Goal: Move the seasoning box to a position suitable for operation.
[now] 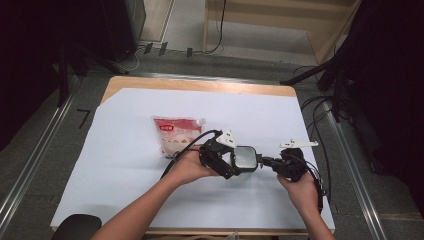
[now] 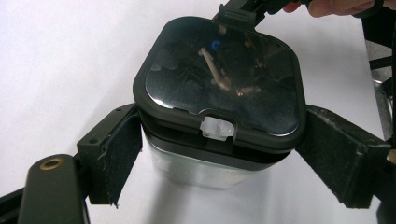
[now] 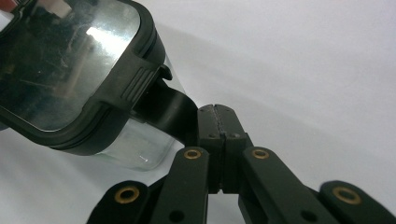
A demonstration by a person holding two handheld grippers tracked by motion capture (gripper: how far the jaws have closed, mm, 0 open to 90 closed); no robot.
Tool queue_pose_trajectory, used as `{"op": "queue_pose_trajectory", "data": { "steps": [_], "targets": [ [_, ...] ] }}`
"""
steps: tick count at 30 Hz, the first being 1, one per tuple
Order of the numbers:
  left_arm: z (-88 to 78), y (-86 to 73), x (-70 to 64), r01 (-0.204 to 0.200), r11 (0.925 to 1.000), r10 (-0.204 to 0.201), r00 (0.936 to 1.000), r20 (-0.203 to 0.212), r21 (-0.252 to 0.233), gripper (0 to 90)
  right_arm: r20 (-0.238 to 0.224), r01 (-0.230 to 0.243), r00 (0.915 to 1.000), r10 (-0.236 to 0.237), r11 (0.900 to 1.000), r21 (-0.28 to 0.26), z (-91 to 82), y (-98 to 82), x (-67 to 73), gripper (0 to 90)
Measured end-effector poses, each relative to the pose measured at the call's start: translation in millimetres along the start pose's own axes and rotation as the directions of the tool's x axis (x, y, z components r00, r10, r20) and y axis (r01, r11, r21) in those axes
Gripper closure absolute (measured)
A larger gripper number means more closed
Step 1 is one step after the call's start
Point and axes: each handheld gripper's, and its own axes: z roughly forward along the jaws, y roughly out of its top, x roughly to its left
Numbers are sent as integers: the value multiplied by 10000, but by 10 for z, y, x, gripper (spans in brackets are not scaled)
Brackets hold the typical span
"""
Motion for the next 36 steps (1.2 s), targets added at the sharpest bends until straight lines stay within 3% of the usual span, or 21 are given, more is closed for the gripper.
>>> {"op": "queue_pose_trajectory", "data": {
  "steps": [8, 18, 20, 32, 33, 34, 35, 36],
  "targets": [
    [-15, 36, -7, 79, 9999, -79, 10000, 13, 91, 168, 9, -34, 10000, 34, 10000, 21, 0, 2, 12, 900],
    [-35, 79, -24, -144, 9996, 146, 9998, -111, 251, 167, -8, -80, 10000, 80, 10000, 33, -3, 1, 14, 900],
    [-49, 91, -51, -348, 9991, 354, 9990, -284, 228, 168, -14, -83, 10000, 83, 10000, 29, -3, 2, 17, 900],
    [-70, 140, -57, -503, 9987, 505, 9984, -236, 109, 169, -23, -23, 10000, 23, 10000, -9, 3, 5, 16, 900],
    [-93, 156, -61, -523, 9986, 523, 9986, -7, -34, 184, -17, -23, 10000, 23, 10000, 3, 1, 5, 18, 900],
    [-93, 156, -61, -523, 9986, 523, 9986, -7, -34, 320, -17, -23, 10000, 23, 10000, 3, 1, 5, 18, 900],
    [-123, 160, -48, -296, 9984, 332, 9966, 759, -485, 320, -50, -29, 10000, 29, 10000, -24, 1, 5, 16, 900],
    [-131, 178, -56, -162, 9977, 213, 9966, 790, -651, 408, -85, -52, 10000, 52, 10000, 14, -3, 7, 20, 900]
  ]
}}
